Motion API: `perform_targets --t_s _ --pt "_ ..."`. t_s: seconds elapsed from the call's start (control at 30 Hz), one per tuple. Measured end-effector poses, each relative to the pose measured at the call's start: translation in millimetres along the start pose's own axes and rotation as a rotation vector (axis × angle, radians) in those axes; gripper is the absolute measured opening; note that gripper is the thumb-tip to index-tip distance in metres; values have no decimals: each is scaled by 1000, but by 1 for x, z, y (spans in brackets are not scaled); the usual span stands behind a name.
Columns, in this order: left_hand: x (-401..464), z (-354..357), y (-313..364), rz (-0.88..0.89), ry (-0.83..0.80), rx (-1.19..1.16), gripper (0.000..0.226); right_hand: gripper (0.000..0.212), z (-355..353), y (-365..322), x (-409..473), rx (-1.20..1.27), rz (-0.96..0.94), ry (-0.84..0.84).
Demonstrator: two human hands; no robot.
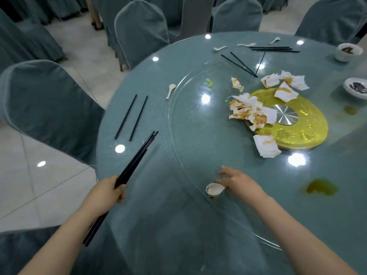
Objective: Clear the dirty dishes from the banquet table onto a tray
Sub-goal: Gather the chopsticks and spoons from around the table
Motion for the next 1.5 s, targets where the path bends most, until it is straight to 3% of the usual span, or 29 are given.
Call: perform_targets --t_s 0.23,0.47,0.87,1.07,1.3,1.5 --pt "-17 -14 -21 -73 80 -161 12 29 -5 -1 -1 31 -64 -14" --pt "-46 -25 -45 -108 119 -172 15 22 -5 -11 -1 -119 -2 -7" --pt "-96 -97 -71 4 334 -282 12 24 -23 -103 17 -83 -63 43" --pt "-164 -151 -114 109 498 -511 10 14 -38 -211 20 -155 -105 86" --pt "-272 -191 -242 105 563 -1332 12 11 -15 -417 -4 43 -223 196" --pt "-355 -217 -359 59 675 -1465 12 13 15 -570 -19 214 -369 241"
Point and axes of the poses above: each hand's wrist, its own x-axis towards the middle knuckle, its own z-axis out of the palm, y = z × x, the point moved 4 cm from there along x, towards the middle knuckle
